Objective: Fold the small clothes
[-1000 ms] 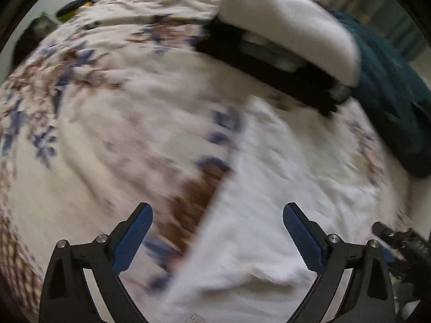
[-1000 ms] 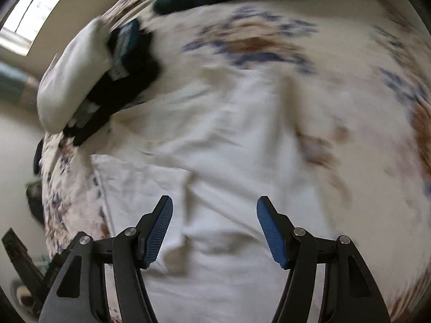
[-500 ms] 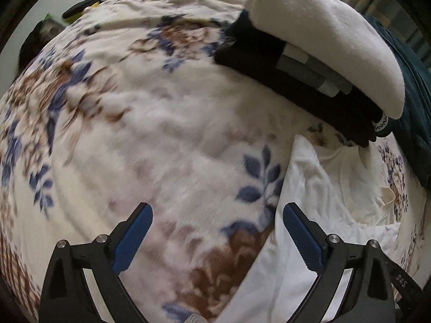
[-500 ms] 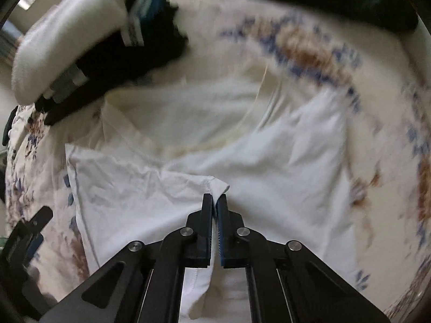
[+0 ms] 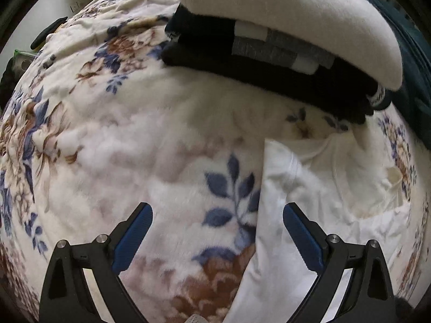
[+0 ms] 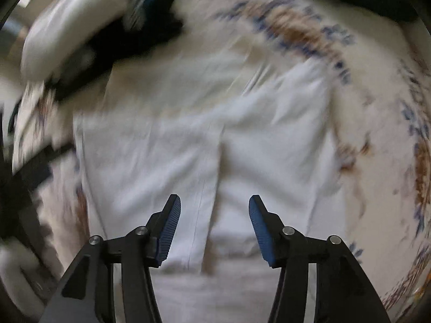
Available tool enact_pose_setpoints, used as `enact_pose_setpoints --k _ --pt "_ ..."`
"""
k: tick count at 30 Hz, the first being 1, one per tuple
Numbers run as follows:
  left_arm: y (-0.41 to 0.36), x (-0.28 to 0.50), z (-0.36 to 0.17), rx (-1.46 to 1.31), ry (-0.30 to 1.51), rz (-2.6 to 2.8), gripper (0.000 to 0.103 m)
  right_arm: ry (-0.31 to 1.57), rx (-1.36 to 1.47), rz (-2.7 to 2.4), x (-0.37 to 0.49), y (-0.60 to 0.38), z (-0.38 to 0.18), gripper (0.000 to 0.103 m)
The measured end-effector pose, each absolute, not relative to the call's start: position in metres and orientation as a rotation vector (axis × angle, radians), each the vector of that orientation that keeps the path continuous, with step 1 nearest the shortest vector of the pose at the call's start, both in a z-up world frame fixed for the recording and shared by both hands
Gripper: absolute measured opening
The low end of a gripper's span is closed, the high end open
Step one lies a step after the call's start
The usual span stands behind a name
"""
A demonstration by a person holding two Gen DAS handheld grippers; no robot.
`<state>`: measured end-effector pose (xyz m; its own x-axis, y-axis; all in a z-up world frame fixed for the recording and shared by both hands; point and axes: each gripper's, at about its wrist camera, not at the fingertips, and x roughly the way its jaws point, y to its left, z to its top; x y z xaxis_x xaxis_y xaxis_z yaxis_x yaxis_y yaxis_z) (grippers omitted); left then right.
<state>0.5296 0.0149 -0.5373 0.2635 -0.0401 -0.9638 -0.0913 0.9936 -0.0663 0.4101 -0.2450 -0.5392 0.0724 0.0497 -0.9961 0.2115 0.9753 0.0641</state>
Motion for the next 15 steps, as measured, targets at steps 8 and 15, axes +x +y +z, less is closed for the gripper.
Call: enact_pose_setpoints --k 8,15 --pt "0.016 0.481 -0.496 -0.141 1.264 0.013 0.099 1.521 0.457 -0.165 0.373 -0.302 -0.491 0.069" --pt "-0.04 0.404 -0.448 -0.122 1.246 -0.077 0.099 1.506 0.577 -0.152 0.336 -0.393 -0.442 0.079"
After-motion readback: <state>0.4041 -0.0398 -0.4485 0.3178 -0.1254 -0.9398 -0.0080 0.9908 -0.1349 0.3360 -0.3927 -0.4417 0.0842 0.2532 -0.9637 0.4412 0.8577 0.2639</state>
